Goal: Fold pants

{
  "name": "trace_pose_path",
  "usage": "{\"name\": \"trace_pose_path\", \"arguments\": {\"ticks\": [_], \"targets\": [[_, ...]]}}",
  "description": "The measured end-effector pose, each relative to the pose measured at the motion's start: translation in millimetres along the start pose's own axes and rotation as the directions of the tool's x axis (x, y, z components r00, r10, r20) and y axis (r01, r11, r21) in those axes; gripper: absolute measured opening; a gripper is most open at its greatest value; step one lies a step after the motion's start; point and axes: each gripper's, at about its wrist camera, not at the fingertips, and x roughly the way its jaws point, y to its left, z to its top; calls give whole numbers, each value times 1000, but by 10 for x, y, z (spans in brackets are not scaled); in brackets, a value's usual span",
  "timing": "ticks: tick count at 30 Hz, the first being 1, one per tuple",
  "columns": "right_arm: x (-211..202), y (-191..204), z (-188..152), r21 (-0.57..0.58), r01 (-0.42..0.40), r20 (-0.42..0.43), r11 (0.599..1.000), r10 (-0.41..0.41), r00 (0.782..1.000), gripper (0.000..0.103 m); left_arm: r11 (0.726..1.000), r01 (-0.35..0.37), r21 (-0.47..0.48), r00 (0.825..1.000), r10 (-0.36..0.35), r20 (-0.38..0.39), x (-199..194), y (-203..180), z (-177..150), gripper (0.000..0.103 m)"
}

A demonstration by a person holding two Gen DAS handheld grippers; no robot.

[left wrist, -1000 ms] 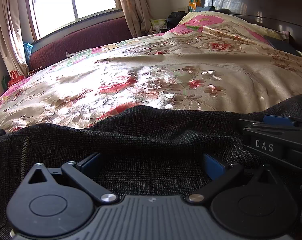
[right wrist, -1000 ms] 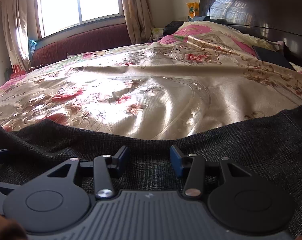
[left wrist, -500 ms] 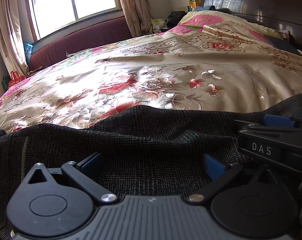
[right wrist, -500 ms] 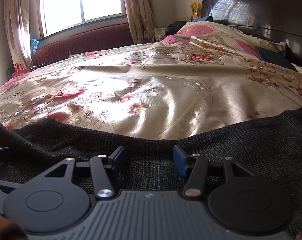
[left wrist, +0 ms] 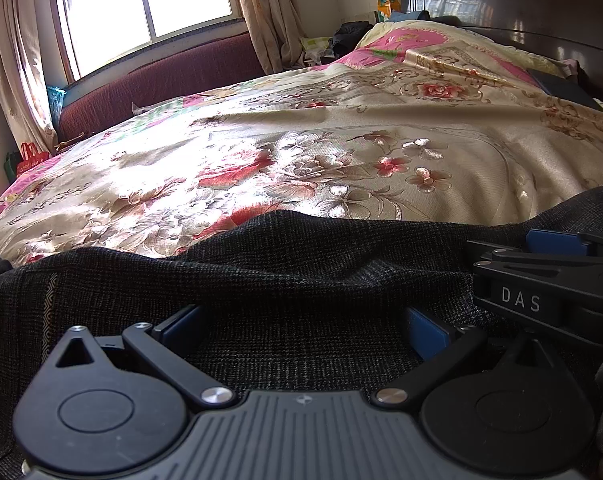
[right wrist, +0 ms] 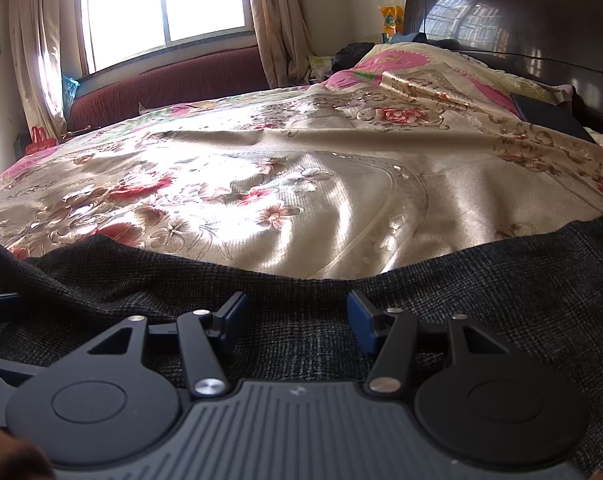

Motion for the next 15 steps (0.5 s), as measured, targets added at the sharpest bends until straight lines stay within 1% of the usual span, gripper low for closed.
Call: {"name": "trace_pose_path", "arguments": {"ticks": [15], "targets": [[0,2,-1,0,-1,0,1000,1,1000,57,1000,0,0,1000,0,0,-3,-1,1,103]]}}
